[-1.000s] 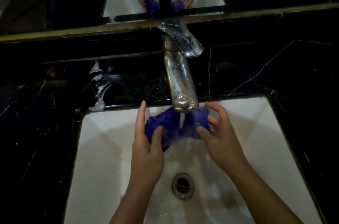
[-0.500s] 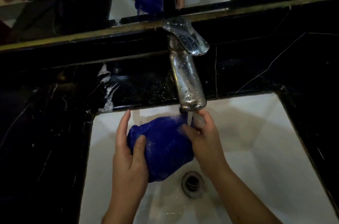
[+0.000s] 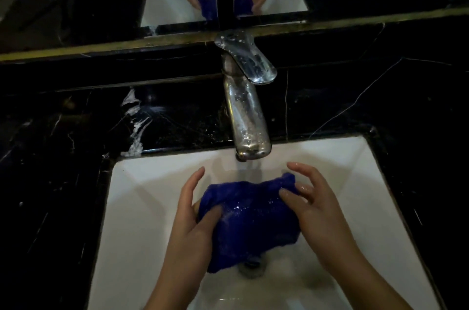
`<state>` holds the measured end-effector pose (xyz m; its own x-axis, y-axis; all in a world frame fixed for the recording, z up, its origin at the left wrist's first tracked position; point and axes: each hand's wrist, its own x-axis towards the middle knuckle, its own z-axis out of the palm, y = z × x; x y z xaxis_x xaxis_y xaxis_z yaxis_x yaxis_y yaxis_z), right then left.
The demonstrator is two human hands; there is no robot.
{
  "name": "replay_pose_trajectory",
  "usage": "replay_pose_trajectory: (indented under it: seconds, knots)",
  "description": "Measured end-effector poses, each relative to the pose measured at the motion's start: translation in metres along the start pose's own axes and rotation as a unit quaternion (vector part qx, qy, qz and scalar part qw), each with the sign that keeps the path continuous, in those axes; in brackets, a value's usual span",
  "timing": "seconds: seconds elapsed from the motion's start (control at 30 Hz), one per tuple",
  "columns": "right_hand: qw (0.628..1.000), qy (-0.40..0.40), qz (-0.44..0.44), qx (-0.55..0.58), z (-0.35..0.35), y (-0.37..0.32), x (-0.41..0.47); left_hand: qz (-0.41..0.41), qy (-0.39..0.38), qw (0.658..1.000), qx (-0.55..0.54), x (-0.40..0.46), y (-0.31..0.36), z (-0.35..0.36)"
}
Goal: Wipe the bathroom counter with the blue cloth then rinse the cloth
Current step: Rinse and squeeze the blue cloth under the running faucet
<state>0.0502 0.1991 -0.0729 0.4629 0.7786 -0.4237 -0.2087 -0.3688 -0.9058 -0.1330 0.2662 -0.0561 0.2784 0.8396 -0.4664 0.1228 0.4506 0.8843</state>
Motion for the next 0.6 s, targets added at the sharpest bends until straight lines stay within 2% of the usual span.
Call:
replay_pose_trajectory:
  seconds: [0.07, 0.17, 0.33, 0.5, 0.6]
  knots:
    - [0.999, 0.010, -0.046, -0.005, -0.001, -0.006, 0.004, 0.000, 0.019, 1.000, -0.023, 0.009, -0.004, 0.006]
    - [0.993, 0.013, -0.117, -0.013, -0.004, -0.022, 0.011, 0.017, 0.001, 0.999, -0.047, 0.025, -0.004, 0.017]
    - [0.985, 0.010, -0.170, -0.006, -0.011, -0.040, 0.015, 0.062, -0.033, 0.994, -0.080, 0.042, 0.007, 0.030]
    - [0.984, 0.046, -0.173, 0.021, -0.017, -0.043, 0.019, 0.059, -0.057, 0.994, -0.077, 0.041, 0.010, 0.043]
    - [0.985, 0.090, -0.144, -0.031, -0.011, -0.033, 0.016, 0.033, -0.059, 0.996, -0.059, 0.027, -0.002, 0.055]
